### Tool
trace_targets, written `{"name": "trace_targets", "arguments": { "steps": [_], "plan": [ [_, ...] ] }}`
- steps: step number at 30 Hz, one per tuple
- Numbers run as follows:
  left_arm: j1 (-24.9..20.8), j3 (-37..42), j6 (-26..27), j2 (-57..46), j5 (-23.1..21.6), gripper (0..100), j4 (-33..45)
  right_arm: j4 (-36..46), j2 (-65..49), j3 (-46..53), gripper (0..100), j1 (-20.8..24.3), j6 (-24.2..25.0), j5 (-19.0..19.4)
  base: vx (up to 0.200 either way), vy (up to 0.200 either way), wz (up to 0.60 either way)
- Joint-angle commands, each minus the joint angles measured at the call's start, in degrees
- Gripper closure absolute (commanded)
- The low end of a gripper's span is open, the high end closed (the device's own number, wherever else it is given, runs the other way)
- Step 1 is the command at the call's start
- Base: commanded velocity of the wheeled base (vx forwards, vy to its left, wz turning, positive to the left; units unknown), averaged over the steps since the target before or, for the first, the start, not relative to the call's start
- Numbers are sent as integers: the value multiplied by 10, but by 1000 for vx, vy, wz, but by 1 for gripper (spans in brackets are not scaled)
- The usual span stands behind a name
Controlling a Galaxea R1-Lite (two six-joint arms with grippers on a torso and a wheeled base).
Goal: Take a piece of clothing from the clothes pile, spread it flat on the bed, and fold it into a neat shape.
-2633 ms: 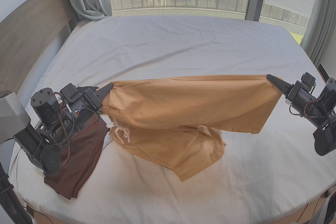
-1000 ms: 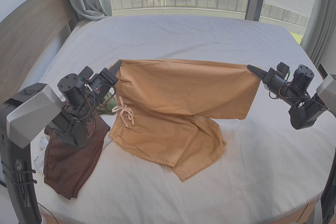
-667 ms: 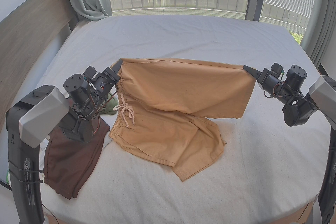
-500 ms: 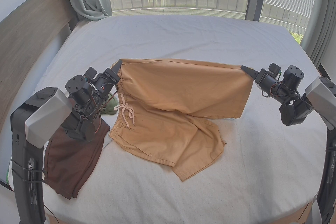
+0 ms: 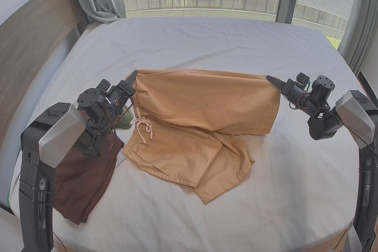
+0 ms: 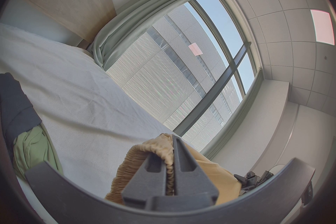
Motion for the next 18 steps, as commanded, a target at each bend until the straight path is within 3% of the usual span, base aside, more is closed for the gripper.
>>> {"name": "trace_targets", "arguments": {
  "steps": [1,4,5,13,14,18],
  "plan": [
    [2,-15,0,4,0,100,7,0,16,-22,100,1,0,0,0,0,0],
    [4,-22,0,4,0,100,14,4,24,-37,100,2,0,0,0,0,0],
    [4,-22,0,4,0,100,14,4,24,-37,0,2,0,0,0,0,0],
    [12,-52,-3,11,-4,100,48,31,38,-92,0,3,0,-13,0,0,0],
    [12,-54,-4,11,-5,0,53,31,37,-88,0,3,0,-13,0,0,0],
    [15,-63,-13,15,-2,0,87,23,19,-42,0,4,-5,-13,0,0,0]
  ]
}}
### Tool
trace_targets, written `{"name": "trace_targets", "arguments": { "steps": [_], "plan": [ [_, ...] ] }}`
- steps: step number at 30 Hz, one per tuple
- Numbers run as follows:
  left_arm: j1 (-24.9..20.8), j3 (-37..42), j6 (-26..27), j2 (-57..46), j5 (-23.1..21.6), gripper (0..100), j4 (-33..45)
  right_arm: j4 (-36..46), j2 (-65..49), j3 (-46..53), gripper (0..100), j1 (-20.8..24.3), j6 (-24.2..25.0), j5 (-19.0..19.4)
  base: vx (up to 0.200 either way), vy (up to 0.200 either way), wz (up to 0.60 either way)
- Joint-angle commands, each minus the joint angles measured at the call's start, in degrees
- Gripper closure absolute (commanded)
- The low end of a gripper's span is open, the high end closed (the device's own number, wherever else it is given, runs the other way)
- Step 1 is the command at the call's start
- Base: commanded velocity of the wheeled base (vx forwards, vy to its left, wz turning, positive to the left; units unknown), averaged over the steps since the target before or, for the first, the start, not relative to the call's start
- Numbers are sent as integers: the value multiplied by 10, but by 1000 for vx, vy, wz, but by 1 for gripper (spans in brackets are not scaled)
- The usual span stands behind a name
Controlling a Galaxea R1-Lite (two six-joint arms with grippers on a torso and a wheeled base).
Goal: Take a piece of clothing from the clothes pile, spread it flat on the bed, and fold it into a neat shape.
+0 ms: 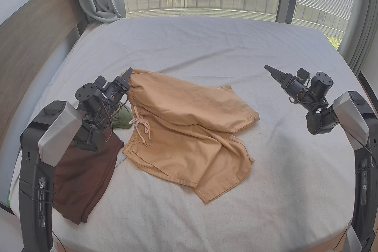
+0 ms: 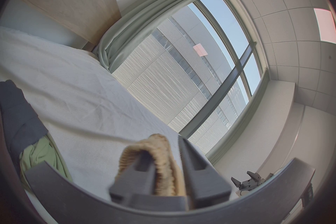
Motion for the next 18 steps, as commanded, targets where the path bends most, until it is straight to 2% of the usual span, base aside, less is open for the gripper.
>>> {"name": "trace_targets", "arguments": {
  "steps": [1,7,9,10,12,15,18],
  "plan": [
    [3,-6,-4,11,0,0,28,-9,-22,49,0,1,-10,0,0,0,0],
    [12,15,-2,13,3,0,55,-58,-50,150,0,14,-44,0,0,0,0],
    [12,15,-2,13,3,0,55,-58,-50,150,0,14,-44,0,0,0,0],
    [18,27,1,6,5,0,66,-93,-67,210,0,22,-50,1,0,0,0],
    [22,40,2,-2,6,0,66,-107,-73,236,0,25,-51,0,0,0,0],
    [25,88,10,-30,6,0,62,-129,-83,279,0,30,-52,1,0,0,0],
    [25,175,32,-73,1,0,37,-158,-86,322,0,33,-58,1,0,0,0]
  ]
}}
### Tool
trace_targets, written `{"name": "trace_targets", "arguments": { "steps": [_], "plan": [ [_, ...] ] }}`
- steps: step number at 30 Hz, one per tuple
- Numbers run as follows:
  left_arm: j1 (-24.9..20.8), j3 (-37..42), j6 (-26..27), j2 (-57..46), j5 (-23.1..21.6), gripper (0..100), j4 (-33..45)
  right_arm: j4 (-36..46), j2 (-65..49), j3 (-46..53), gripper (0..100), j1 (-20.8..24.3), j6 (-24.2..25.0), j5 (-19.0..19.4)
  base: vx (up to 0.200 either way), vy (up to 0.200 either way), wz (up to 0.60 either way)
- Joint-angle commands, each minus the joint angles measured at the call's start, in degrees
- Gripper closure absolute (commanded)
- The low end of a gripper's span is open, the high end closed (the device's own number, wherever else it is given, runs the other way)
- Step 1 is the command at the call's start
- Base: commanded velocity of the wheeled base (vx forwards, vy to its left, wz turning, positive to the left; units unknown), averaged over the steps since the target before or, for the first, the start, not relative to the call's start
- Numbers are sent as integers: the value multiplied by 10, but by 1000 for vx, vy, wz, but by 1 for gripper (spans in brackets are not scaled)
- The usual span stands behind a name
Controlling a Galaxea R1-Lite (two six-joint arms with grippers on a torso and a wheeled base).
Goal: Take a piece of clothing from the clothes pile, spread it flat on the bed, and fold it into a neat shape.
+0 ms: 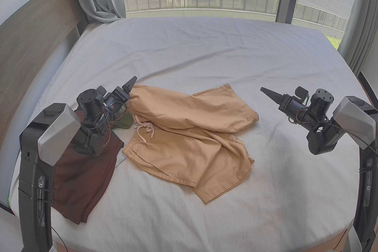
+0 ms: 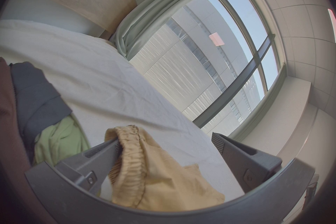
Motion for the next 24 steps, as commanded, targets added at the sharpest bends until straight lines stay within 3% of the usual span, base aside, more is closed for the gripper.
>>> {"name": "trace_targets", "arguments": {
  "steps": [1,6,12,18,24],
  "plan": [
    [6,140,26,-81,-6,0,-37,-50,-28,93,0,12,-12,1,0,0,0],
    [4,256,31,-143,-21,0,-89,-65,-43,162,0,21,-31,1,0,0,0],
    [11,396,32,-179,-104,0,-146,-65,-62,241,0,28,-53,1,0,0,0],
    [21,461,36,-208,-149,0,-147,-65,-80,286,0,32,-55,2,0,0,0],
    [23,501,67,-202,-157,0,-146,-65,-58,295,0,43,-59,1,0,0,0]
  ]
}}
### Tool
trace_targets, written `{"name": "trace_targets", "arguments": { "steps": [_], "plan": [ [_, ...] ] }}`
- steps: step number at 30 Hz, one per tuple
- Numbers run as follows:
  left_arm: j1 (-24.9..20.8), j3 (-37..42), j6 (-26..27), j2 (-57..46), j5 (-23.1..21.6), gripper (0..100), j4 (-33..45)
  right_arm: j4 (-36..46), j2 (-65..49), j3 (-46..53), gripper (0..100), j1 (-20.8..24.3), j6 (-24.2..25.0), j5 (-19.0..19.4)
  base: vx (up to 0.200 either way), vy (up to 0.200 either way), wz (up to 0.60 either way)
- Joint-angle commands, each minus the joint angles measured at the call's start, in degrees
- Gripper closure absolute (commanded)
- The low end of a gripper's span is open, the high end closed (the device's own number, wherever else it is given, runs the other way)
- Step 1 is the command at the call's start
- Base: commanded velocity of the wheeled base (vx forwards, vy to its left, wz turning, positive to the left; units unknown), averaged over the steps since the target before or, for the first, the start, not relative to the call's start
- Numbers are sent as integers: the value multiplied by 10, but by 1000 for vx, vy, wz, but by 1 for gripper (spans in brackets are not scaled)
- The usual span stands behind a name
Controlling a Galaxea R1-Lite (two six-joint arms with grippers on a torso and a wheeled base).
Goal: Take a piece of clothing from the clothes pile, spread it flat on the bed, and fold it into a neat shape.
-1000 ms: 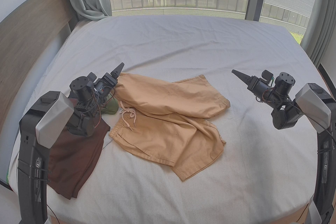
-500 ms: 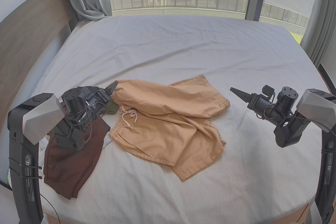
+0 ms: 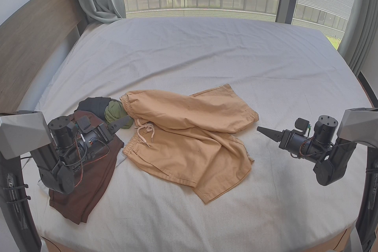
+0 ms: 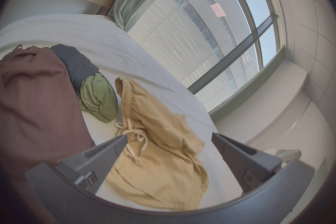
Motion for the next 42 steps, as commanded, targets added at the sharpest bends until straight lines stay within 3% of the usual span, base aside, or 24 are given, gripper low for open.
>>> {"name": "trace_targets", "arguments": {
  "steps": [1,9,42],
  "plan": [
    [2,35,15,-11,-1,0,-1,-1,8,10,0,9,-4,-1,0,0,0],
    [3,32,18,54,0,0,1,-1,9,8,0,5,-4,-1,0,0,0],
    [12,-27,24,155,10,0,1,-1,14,-1,0,7,-3,-2,0,0,0]
  ]
}}
